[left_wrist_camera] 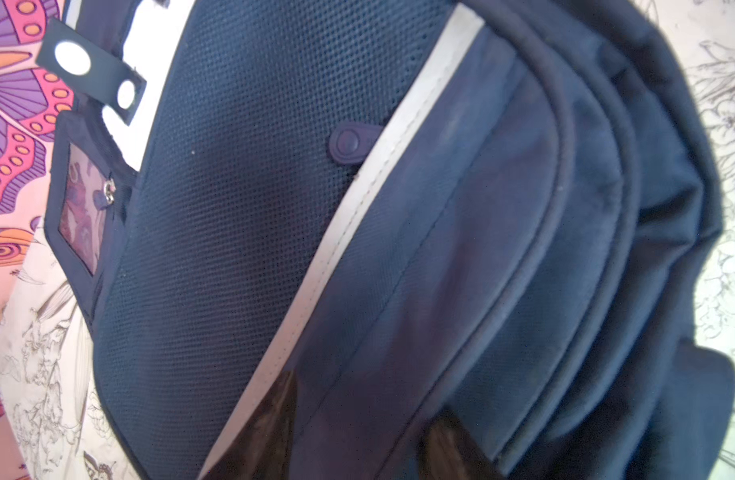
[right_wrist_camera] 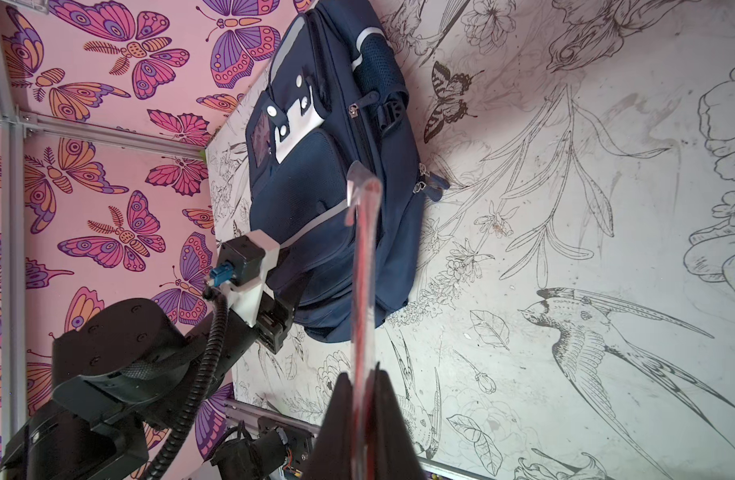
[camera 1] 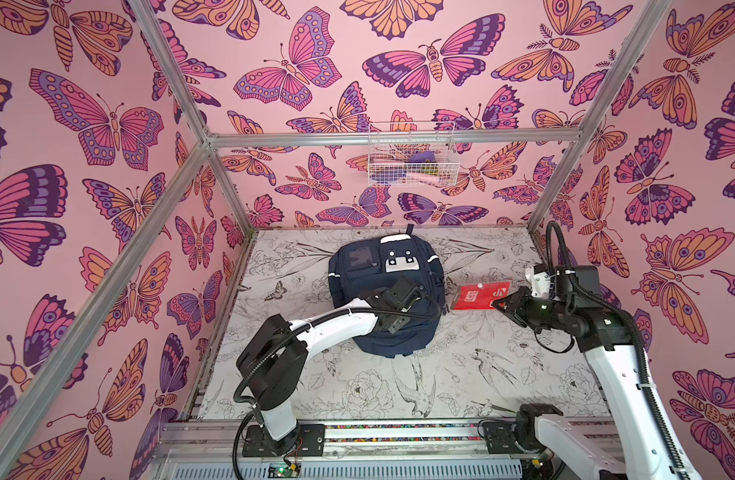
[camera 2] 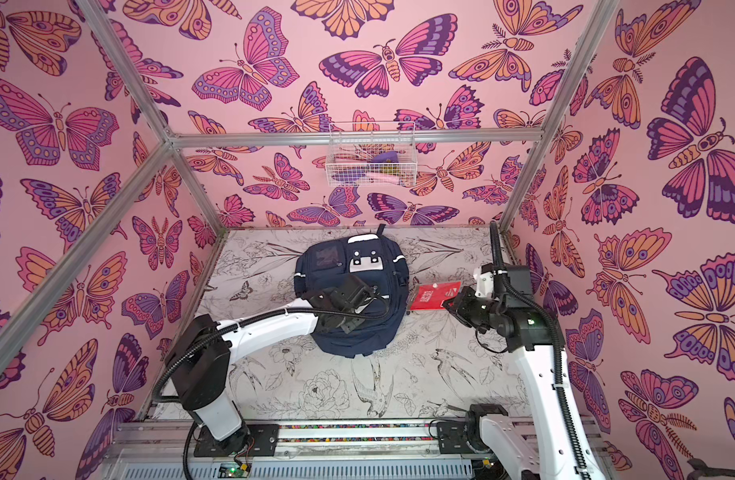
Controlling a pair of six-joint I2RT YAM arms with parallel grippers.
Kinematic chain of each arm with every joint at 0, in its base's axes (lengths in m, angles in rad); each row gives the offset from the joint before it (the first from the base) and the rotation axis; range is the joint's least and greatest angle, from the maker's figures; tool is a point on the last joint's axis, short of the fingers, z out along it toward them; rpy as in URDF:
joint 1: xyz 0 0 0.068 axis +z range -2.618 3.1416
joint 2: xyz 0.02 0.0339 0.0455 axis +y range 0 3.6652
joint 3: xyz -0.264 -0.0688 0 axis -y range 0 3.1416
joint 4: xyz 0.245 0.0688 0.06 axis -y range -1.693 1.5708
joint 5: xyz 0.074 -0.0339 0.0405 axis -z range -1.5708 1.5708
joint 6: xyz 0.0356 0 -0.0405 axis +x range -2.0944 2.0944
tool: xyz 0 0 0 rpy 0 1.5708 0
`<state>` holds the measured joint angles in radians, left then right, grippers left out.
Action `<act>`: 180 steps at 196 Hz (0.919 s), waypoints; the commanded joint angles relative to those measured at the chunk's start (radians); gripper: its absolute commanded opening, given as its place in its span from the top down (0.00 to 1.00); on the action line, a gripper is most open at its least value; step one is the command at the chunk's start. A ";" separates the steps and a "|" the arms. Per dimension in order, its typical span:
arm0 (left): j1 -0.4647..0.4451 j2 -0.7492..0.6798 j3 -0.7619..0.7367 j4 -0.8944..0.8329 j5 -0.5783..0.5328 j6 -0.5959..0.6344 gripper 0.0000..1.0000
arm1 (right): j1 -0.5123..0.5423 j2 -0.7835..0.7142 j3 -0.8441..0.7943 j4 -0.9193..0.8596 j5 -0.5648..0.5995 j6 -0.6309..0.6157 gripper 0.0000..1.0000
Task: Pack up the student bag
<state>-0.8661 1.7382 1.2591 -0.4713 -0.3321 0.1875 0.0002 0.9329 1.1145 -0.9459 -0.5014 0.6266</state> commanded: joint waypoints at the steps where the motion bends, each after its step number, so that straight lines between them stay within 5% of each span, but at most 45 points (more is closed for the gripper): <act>1: 0.006 0.000 0.023 0.005 -0.047 -0.008 0.83 | -0.005 -0.011 0.012 -0.021 -0.023 -0.034 1.00; 16: 0.007 -0.029 0.036 0.005 -0.036 -0.024 1.00 | -0.004 -0.016 -0.009 0.006 -0.095 -0.026 1.00; 45: 0.013 -0.105 0.068 0.008 0.025 -0.052 1.00 | 0.021 -0.053 -0.105 0.122 -0.230 0.061 1.00; 101: 0.049 -0.202 0.090 0.011 0.230 -0.151 1.00 | 0.229 -0.075 -0.337 0.586 -0.220 0.383 1.00; 180: 0.052 -0.252 0.038 0.013 0.288 -0.164 1.00 | 0.322 0.216 -0.401 1.057 -0.258 0.539 1.00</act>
<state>-0.8116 1.5585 1.3003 -0.5056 -0.1162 0.0536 0.3000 1.0660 0.7078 -0.1204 -0.7345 1.1004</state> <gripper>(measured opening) 0.069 0.098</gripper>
